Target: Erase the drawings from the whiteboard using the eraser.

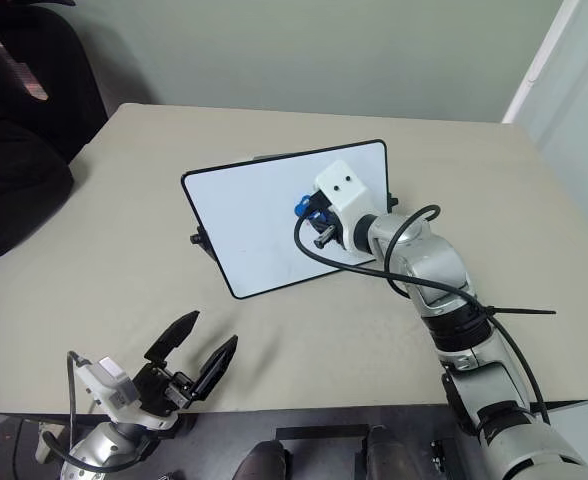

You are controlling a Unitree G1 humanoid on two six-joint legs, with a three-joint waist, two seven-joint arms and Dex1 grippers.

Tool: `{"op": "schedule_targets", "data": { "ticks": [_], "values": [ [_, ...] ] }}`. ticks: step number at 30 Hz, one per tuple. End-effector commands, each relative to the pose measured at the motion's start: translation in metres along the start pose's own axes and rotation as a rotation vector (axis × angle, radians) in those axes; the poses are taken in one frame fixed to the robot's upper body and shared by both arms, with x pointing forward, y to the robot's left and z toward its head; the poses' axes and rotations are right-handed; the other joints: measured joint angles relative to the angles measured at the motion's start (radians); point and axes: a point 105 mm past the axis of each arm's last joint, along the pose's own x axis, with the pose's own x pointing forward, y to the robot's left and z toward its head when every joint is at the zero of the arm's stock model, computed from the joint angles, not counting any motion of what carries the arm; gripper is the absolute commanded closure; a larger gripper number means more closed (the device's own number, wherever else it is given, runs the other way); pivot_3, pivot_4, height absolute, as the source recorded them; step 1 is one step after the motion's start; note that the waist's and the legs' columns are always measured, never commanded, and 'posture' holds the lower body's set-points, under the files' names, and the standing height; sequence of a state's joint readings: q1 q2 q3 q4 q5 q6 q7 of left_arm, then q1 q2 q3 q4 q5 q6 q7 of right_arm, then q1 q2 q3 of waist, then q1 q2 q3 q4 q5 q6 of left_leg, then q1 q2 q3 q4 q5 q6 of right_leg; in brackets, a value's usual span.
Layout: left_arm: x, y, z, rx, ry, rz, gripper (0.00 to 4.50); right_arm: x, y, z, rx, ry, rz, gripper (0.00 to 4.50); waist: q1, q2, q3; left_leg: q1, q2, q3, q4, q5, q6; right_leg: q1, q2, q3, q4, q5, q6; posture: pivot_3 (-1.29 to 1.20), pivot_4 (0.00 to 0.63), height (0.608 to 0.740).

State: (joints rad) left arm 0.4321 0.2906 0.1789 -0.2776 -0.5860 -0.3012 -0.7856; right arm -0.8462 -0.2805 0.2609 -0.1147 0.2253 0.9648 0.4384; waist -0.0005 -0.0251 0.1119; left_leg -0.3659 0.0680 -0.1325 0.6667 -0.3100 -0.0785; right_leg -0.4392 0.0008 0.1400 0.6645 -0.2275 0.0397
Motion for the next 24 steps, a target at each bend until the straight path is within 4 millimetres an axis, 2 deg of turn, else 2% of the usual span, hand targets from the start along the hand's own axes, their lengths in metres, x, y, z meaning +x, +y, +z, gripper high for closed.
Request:
{"op": "schedule_targets", "data": {
  "ticks": [1, 7, 12, 16, 24],
  "values": [
    [0.002, -0.001, 0.006, 0.012, -0.025, -0.008, 0.00, -0.004, -0.013, -0.002, -0.056, 0.007, -0.087, 3.90, 0.000, 0.000, 0.000, 0.000, 0.000, 0.000, 0.000, 0.000, 0.000, 0.000, 0.000, 0.000, 0.000, 0.000, 0.000, 0.00, 0.150, 0.740],
    [0.001, 0.000, 0.007, 0.013, -0.025, -0.004, 0.00, -0.004, 0.011, -0.033, -0.068, 0.120, 0.003, 3.90, 0.004, -0.001, -0.001, 0.001, 0.000, 0.000, 0.001, 0.001, -0.001, 0.002, 0.000, 0.000, 0.000, 0.001, -0.001, 0.00, 0.150, 0.740],
    [0.001, -0.001, 0.007, 0.012, -0.025, -0.012, 0.00, -0.004, 0.016, -0.038, -0.078, 0.149, 0.012, 3.90, 0.000, -0.001, -0.001, 0.000, 0.000, 0.000, 0.001, 0.001, -0.001, 0.001, 0.000, 0.000, 0.000, 0.002, -0.002, 0.00, 0.150, 0.740],
    [0.001, -0.002, 0.006, 0.012, -0.024, -0.014, 0.00, -0.003, 0.007, -0.014, -0.081, 0.070, -0.028, 3.90, -0.002, -0.001, -0.001, 0.000, 0.000, 0.000, 0.001, 0.001, -0.001, 0.001, 0.000, 0.000, 0.000, 0.001, -0.002, 0.00, 0.150, 0.740],
    [0.001, -0.003, 0.006, 0.013, -0.022, -0.013, 0.00, -0.005, -0.015, 0.017, -0.080, -0.044, -0.134, 3.90, -0.002, 0.000, 0.000, 0.000, 0.000, 0.000, 0.000, 0.001, -0.001, -0.001, 0.000, 0.000, 0.000, 0.002, -0.003, 0.00, 0.150, 0.740]
  ]
}}
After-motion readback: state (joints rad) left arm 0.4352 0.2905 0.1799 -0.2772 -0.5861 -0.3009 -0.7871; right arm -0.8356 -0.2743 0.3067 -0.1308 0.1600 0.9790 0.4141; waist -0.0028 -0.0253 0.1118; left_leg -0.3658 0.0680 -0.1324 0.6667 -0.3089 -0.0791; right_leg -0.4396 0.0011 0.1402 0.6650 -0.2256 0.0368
